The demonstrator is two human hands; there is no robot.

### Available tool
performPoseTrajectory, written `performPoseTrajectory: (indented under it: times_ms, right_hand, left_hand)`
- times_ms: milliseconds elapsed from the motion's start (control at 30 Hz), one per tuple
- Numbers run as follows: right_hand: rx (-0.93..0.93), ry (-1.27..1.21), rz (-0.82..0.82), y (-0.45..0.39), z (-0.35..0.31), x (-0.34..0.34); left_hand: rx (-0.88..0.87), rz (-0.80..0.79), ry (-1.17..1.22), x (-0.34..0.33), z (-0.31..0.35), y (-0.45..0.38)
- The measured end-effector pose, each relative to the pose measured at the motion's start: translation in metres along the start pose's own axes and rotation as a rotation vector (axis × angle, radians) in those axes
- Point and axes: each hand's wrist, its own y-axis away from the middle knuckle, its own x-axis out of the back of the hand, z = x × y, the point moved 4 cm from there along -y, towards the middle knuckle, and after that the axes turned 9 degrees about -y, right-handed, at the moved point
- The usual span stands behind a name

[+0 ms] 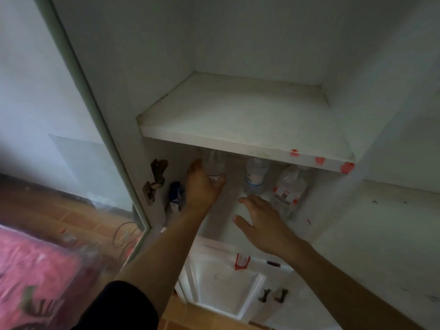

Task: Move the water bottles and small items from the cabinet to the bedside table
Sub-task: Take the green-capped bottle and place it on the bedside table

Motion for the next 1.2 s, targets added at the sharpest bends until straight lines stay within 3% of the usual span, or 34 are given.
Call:
performPoseTrajectory:
  times_ms: [400, 733, 933, 1200]
  right_hand:
    - [-0.036, -0.049, 0.051, 0.019, -0.012, 0.001]
    - [-0.005, -0.161, 0.014, 0.058, -0.005, 0.002]
    - [-0.031, -0.375, -0.074, 0.097, 0.007, -0.002]
    - [-0.189, -0.834, -0.249, 0.159, 0.005, -0.027]
  left_hand:
    - [-0.115, -0.035, -0.071, 0.005, -0.005, 0.03]
    - [-0.054, -0.045, -0.162, 0.038, 0.01, 0.101]
    - [-0.038, 0.05, -0.177, 0.065, 0.039, 0.166]
    - [0.117, 0.101, -0.225, 0.11, 0.058, 0.267]
